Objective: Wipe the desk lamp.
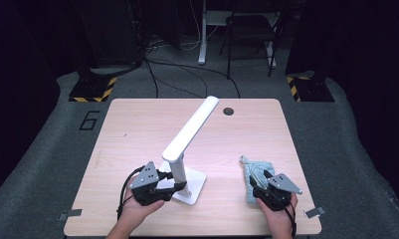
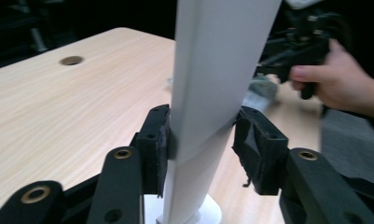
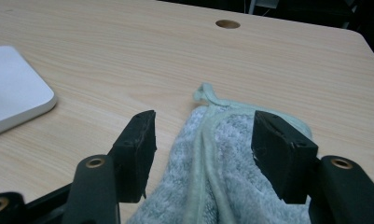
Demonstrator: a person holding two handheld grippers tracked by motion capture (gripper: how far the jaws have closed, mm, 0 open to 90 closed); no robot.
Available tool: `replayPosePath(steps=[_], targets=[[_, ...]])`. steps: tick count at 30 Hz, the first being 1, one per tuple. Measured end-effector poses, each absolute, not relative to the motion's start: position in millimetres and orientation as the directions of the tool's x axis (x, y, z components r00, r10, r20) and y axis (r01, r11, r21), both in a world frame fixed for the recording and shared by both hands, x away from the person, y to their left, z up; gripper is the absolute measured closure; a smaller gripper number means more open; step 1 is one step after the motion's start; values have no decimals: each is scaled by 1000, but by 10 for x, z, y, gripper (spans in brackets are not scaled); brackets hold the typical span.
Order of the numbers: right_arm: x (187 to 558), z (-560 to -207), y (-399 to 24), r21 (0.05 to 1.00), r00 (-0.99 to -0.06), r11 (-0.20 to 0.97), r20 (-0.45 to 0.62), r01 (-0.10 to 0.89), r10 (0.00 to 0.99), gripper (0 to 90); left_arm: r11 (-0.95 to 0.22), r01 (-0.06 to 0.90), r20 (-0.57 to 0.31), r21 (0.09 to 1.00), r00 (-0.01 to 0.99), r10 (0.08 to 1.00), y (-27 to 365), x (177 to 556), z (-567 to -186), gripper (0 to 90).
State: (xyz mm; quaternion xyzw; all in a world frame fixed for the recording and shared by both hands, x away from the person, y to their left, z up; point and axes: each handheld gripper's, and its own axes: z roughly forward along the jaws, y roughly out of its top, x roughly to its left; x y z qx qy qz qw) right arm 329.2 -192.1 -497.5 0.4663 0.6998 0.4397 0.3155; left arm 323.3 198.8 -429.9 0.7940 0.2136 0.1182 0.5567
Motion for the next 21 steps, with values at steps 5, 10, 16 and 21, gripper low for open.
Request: replayPosePath(steps=[5, 10, 16, 21], targets=[[3312, -4985, -1871, 901, -389, 201, -39, 385, 920, 404, -318, 195, -42, 928, 902, 429, 1919, 3195, -4286, 628], [3262, -4978, -1913, 905, -376, 193, -40, 380, 926, 404, -320, 177, -30, 931, 909, 416, 1828, 3204, -4293, 699], [3181, -4981, -2034, 906, -331, 155, -17, 395, 943, 404, -327, 171, -15, 929, 904, 428, 1738, 3242, -4288, 733], [3103, -4981, -2111, 907, -306, 147, -21, 394, 952, 406, -342, 143, 37, 929, 883, 468, 1613, 3258, -4292, 756]])
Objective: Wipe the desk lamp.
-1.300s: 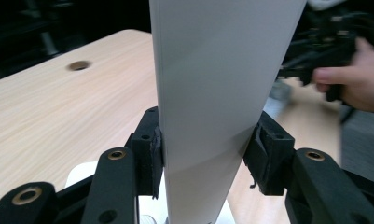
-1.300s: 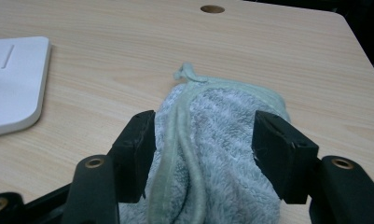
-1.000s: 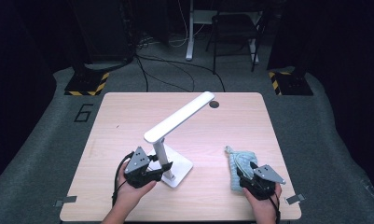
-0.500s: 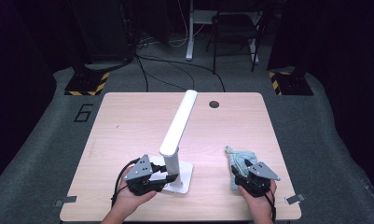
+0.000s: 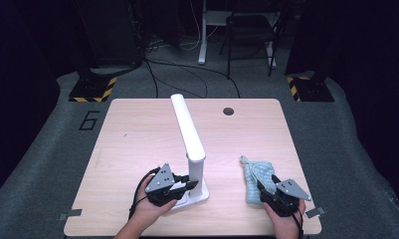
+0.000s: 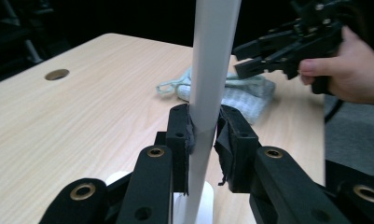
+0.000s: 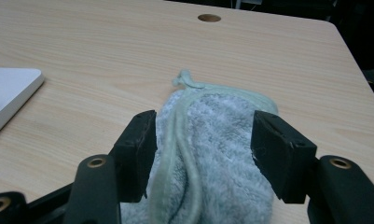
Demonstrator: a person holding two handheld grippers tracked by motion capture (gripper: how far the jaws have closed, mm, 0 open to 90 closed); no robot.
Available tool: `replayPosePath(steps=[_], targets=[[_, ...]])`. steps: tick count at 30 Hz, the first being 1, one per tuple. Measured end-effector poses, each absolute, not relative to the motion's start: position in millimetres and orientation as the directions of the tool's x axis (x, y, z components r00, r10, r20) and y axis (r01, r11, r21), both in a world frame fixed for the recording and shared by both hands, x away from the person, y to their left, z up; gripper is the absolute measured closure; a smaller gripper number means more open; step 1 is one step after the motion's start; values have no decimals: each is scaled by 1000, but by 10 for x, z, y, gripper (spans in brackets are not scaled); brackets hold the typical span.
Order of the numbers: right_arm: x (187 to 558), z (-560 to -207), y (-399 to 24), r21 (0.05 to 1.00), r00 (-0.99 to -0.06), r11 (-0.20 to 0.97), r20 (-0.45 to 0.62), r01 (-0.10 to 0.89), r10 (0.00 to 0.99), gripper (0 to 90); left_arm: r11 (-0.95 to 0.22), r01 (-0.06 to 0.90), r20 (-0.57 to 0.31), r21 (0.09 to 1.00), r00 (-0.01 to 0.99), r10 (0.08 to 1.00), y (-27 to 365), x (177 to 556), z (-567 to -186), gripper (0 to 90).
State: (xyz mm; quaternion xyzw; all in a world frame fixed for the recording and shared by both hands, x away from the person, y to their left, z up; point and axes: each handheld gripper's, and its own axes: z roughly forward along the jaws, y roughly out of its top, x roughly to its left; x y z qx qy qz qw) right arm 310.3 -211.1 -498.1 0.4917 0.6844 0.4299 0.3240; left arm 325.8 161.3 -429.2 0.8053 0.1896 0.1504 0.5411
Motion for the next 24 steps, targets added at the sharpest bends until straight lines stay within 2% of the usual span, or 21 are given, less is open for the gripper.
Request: replayPosePath(steps=[7, 10, 12, 13, 16, 19, 21, 22, 24], targets=[[3014, -4981, -2148, 905, -287, 139, -20, 401, 958, 406, -300, 187, -23, 936, 878, 477, 1434, 3345, -4346, 722], [2985, -4966, -2134, 906, -286, 144, -27, 399, 958, 405, -316, 195, -22, 928, 878, 478, 1434, 3366, -4352, 646], [2966, -4911, -2084, 910, -315, 125, 7, 396, 949, 392, -302, 205, -37, 931, 875, 482, 1481, 3376, -4347, 531], [2966, -4911, -2084, 910, -315, 125, 7, 396, 949, 392, -297, 203, -36, 933, 874, 484, 1518, 3384, -4339, 531], [2982, -4837, -1926, 905, -379, 133, 34, 405, 925, 372, -250, 218, -67, 943, 864, 500, 1646, 3389, -4306, 465], [2997, -4785, -1664, 900, -459, 186, 17, 393, 888, 366, -237, 209, -65, 949, 862, 503, 1727, 3357, -4265, 425], [2994, -4749, -1466, 903, -522, 227, -3, 366, 853, 366, -238, 193, -50, 952, 864, 500, 1780, 3330, -4246, 414], [2977, -4705, -1273, 906, -583, 265, -25, 330, 812, 366, -238, 191, -47, 952, 863, 503, 1838, 3312, -4243, 405], [2972, -4686, -1185, 910, -611, 286, -46, 301, 791, 366, -237, 189, -44, 953, 860, 509, 1864, 3304, -4250, 405]])
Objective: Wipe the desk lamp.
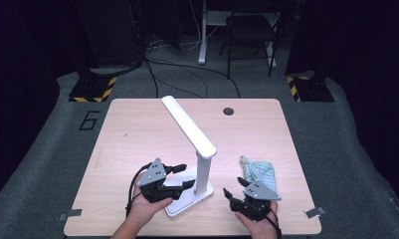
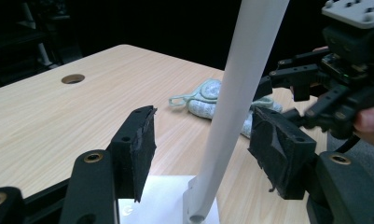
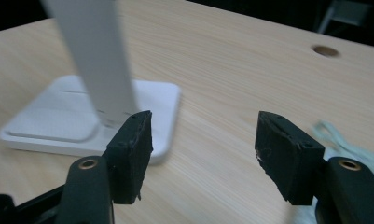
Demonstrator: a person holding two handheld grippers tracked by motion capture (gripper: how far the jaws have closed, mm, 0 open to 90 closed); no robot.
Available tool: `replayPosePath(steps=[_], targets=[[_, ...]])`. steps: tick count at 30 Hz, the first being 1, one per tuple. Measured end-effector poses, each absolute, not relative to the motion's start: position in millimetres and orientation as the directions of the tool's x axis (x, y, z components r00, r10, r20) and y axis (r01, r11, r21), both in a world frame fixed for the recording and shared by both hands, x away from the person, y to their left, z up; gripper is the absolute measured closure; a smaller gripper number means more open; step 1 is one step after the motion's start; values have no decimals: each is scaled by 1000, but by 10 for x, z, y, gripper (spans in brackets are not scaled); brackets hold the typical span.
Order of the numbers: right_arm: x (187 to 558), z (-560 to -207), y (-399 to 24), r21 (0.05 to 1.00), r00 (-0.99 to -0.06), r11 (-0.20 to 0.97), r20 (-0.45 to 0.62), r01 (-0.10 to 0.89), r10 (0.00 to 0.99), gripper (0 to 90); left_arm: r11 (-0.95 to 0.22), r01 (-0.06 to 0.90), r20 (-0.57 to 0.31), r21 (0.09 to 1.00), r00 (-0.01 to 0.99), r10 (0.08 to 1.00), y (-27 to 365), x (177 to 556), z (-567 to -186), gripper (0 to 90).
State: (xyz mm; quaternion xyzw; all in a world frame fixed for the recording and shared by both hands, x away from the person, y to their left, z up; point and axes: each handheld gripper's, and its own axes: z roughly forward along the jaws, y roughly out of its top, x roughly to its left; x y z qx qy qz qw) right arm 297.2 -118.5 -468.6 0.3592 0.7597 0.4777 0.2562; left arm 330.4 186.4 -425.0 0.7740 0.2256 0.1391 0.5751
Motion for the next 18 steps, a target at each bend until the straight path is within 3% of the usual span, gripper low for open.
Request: replayPosePath(steps=[9, 13, 15, 18], targets=[[3072, -4678, -602, 921, -708, 313, -61, 232, 703, 370, -241, 220, -34, 945, 801, 598, 2123, 3297, -4354, 392], [3170, -4681, -555, 917, -717, 340, -92, 209, 691, 456, -231, 244, -49, 942, 779, 625, 2182, 3311, -4444, 389], [3220, -4680, -573, 918, -736, 321, -51, 231, 675, 519, -244, 269, -59, 932, 775, 629, 2207, 3327, -4497, 390], [3297, -4670, -603, 917, -735, 303, -16, 260, 678, 523, -238, 283, -70, 929, 766, 638, 2203, 3353, -4573, 385]])
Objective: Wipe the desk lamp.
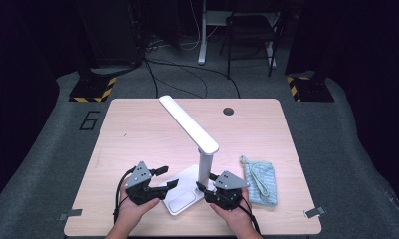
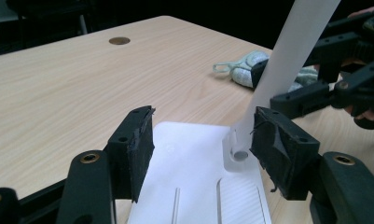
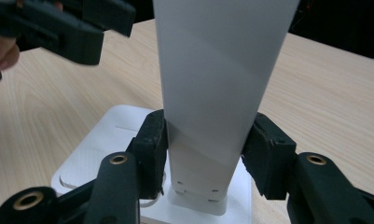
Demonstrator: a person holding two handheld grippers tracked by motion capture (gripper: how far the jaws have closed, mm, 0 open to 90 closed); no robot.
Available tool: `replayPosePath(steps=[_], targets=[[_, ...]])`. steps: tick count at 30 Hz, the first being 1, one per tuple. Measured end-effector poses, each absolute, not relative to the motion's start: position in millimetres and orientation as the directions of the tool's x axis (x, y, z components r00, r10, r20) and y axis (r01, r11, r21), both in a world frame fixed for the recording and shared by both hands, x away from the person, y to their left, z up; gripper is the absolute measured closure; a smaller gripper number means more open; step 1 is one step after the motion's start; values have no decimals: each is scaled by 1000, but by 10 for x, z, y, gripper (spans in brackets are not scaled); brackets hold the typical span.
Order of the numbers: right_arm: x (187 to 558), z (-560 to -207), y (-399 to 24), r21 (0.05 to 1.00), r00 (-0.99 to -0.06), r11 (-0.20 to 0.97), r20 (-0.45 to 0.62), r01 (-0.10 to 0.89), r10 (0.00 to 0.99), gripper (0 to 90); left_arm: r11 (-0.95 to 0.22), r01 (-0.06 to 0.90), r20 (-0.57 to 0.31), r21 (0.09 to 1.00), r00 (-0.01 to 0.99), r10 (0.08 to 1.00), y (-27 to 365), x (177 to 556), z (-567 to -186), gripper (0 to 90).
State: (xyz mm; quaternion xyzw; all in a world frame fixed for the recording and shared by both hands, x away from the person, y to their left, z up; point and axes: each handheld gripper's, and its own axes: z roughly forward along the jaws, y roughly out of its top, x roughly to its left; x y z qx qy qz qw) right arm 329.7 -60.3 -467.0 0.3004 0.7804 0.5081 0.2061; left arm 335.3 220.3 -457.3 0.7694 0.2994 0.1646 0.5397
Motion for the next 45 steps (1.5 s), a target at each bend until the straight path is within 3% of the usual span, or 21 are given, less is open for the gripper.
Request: replayPosePath(steps=[14, 23, 28, 35, 39, 45], targets=[[3601, -4677, -665, 920, -760, 312, -23, 238, 649, 525, -295, 392, -121, 871, 754, 646, 2067, 3427, -4976, 300], [3674, -4666, -672, 916, -765, 319, -21, 244, 644, 509, -345, 429, -96, 835, 730, 676, 1972, 3491, -5119, 265], [3569, -4606, -775, 923, -731, 282, -1, 262, 683, 427, -351, 438, -88, 827, 718, 690, 1927, 3506, -5174, 248], [3393, -4519, -1035, 935, -689, 241, 4, 259, 725, 399, -375, 432, -79, 820, 735, 673, 1892, 3499, -5192, 229], [3313, -4527, -1271, 938, -635, 245, -34, 247, 771, 386, -390, 420, -60, 819, 739, 671, 1852, 3480, -5207, 231], [3299, -4651, -1631, 919, -521, 244, -51, 310, 852, 353, -412, 393, -20, 822, 744, 668, 1788, 3444, -5221, 261]])
